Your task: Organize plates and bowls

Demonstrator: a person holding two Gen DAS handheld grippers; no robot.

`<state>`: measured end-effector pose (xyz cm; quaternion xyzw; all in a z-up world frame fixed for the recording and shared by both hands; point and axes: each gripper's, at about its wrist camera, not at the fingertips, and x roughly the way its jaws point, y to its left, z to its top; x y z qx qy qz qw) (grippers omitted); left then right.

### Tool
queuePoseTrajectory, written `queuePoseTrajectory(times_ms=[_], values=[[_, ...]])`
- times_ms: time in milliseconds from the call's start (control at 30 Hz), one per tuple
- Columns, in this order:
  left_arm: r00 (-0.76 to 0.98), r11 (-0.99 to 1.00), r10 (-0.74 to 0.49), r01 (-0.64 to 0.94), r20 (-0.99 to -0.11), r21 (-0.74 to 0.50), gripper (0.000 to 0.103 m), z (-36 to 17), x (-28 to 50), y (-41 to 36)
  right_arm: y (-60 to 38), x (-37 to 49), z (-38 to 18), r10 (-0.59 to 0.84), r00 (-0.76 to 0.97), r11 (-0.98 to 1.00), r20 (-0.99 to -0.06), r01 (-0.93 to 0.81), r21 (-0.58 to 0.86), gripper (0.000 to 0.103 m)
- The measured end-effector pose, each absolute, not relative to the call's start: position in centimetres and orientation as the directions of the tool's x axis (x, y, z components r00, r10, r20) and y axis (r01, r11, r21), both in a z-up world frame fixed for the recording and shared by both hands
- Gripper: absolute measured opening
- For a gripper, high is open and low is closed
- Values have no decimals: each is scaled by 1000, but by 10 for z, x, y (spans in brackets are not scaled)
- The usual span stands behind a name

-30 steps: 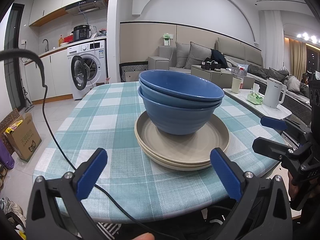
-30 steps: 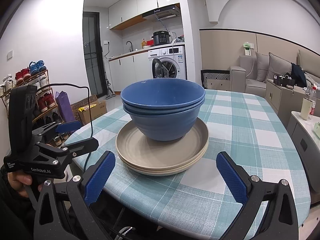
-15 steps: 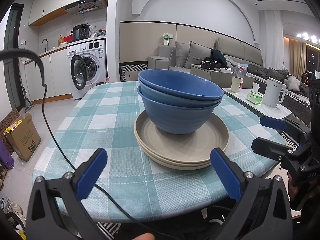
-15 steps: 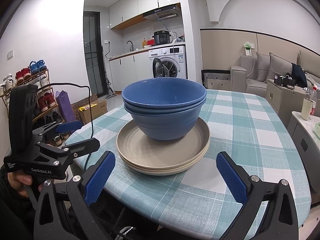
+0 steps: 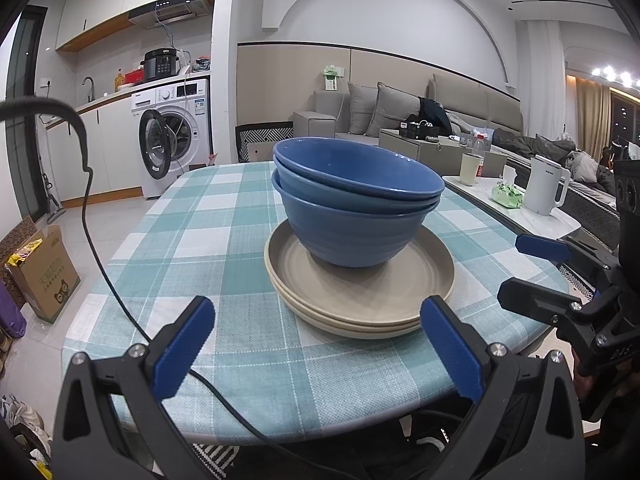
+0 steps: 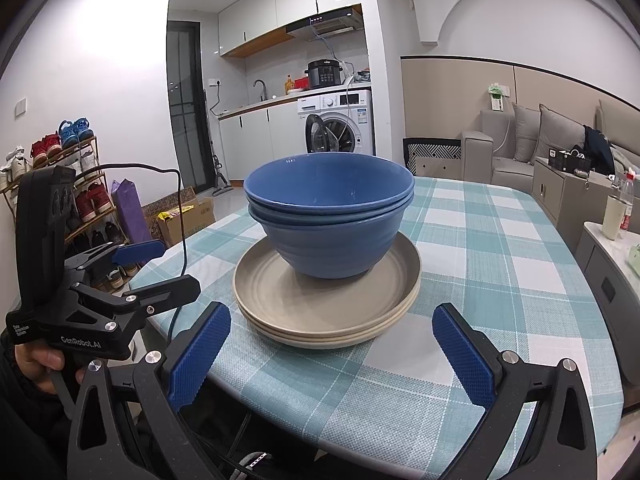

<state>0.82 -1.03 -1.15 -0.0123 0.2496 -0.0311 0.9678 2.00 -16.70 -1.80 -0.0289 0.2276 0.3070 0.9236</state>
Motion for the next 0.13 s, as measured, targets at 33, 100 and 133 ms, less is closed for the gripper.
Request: queuePoseTrajectory(times_ms=[33, 100, 133], values=[[874, 998, -66, 54, -482, -39, 103, -12, 8, -11, -167, 20, -18, 554, 708, 810, -439, -580, 87, 103], [873, 998, -67, 55, -483, -40, 103, -12, 8, -10, -167, 20, -18, 554, 708, 810, -438, -580, 87, 103], [873, 998, -70, 56, -483, -43, 103, -12, 8, -11, -167, 20, -18, 553, 708, 811, -439, -579, 87, 103]])
